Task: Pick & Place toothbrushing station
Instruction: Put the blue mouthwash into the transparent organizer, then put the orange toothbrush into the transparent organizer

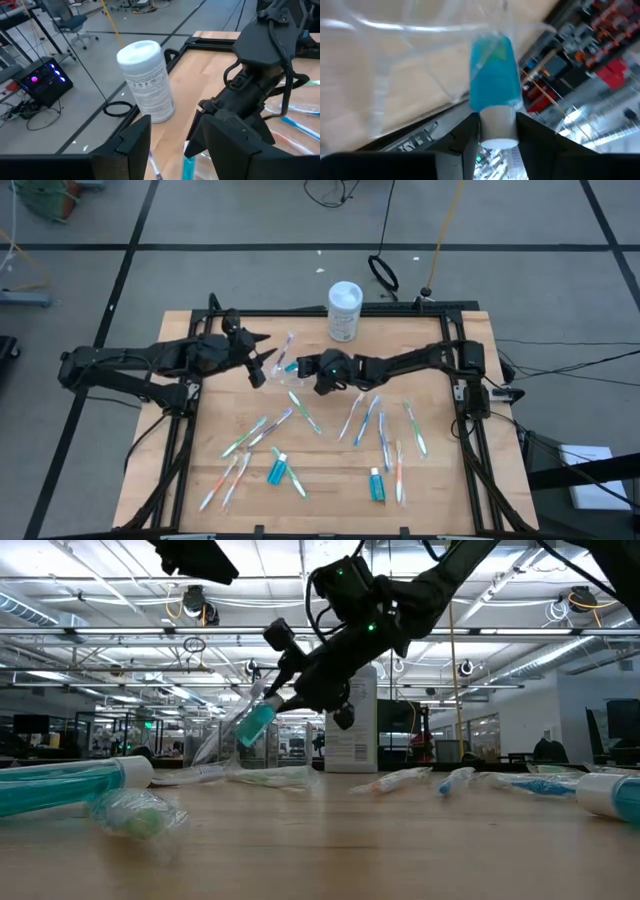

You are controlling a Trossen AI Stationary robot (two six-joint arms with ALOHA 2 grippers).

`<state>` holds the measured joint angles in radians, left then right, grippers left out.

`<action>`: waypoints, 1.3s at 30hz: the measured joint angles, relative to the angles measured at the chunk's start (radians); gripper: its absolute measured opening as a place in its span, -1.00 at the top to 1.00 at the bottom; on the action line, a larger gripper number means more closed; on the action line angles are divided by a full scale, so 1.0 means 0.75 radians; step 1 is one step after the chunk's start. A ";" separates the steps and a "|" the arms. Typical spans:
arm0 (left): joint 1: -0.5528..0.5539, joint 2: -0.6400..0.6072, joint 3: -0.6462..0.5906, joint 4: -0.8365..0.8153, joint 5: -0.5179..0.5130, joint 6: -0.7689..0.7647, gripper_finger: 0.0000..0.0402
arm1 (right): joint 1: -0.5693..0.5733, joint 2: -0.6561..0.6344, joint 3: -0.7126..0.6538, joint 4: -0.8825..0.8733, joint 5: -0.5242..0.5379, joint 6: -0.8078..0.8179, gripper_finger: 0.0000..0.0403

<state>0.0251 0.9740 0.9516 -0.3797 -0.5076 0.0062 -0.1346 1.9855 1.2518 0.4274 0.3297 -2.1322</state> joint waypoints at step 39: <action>-0.045 0.013 0.000 -0.129 0.028 -0.196 0.07 | 0.156 -0.413 -0.078 -1.333 -0.154 3.200 0.13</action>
<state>-0.0090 0.9836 0.9516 -0.4767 -0.4869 -0.1406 -0.0179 1.6754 1.1935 -0.5723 0.2140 0.2682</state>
